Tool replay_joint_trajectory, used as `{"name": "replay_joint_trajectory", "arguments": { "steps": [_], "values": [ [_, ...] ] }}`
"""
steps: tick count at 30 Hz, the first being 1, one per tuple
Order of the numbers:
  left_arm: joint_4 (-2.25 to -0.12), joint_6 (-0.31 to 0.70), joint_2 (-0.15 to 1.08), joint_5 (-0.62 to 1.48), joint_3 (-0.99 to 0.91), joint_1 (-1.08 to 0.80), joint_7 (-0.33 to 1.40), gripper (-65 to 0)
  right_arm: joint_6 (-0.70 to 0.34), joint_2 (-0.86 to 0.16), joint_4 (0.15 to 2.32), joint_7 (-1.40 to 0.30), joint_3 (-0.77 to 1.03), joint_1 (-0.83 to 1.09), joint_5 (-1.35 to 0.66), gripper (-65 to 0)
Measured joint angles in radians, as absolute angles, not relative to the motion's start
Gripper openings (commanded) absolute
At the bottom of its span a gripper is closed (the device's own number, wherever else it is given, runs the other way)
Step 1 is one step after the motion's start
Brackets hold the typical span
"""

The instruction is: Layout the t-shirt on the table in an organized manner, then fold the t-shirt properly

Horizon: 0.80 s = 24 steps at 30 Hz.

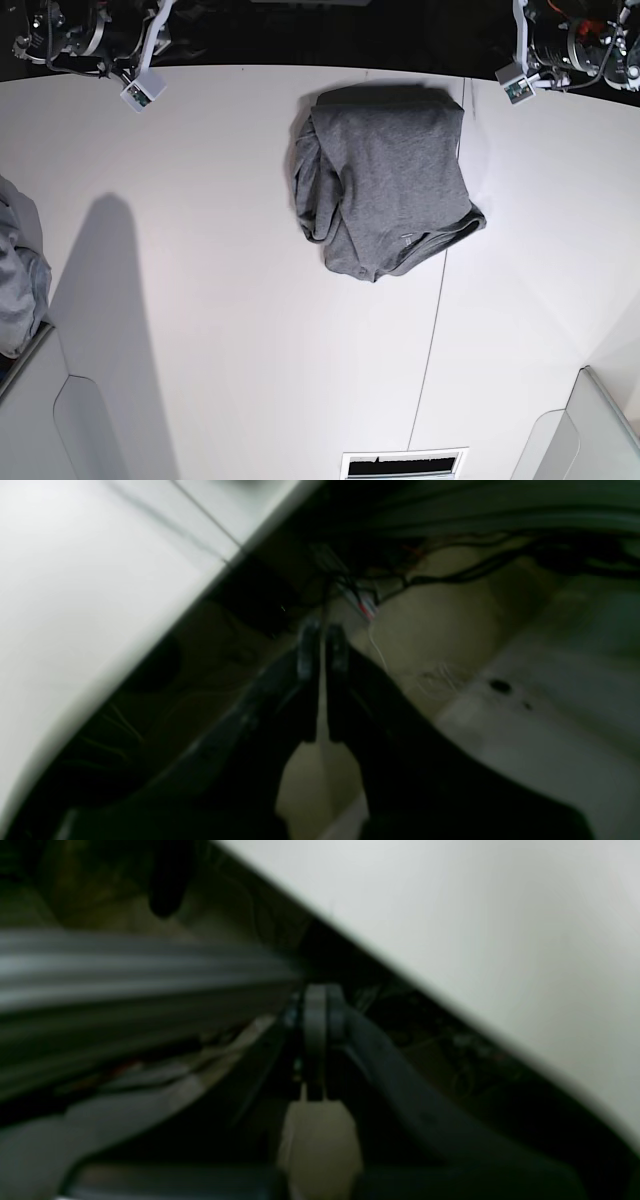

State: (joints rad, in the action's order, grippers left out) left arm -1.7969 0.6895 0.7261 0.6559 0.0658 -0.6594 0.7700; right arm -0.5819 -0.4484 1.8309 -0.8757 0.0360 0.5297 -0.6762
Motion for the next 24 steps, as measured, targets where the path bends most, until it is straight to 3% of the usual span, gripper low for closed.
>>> {"name": "replay_joint_trajectory", "arguments": {
  "steps": [5, 10, 12, 15, 24],
  "values": [
    [-1.682, 0.693, 0.632, 0.439, 0.074, -0.744, 0.617, -62.2, -0.585, -0.466, 1.800, -0.854, -0.015, 0.610, -0.572, -65.0],
    [-1.440, 0.688, 0.558, 0.304, 0.132, -0.711, 0.470, -62.2, -0.593, -0.465, 1.634, -0.764, -0.150, 0.615, -0.410, -65.0],
    [-1.317, 0.670, 0.524, 0.294, 0.175, -0.671, 0.412, -62.3, -0.592, -0.464, 1.536, -0.689, -0.205, 0.601, -0.350, -65.0],
    [-1.112, 0.533, 0.472, 0.293, 0.273, -0.567, 0.397, -64.0, -0.583, -0.441, 1.365, -0.653, -0.268, 0.551, -0.302, -65.0],
    [-0.605, 0.482, 0.286, 0.302, 0.523, -0.244, 0.319, -64.1, -0.583, -0.292, 0.970, -0.647, -0.295, 0.329, -0.244, -65.0]
  ]
}}
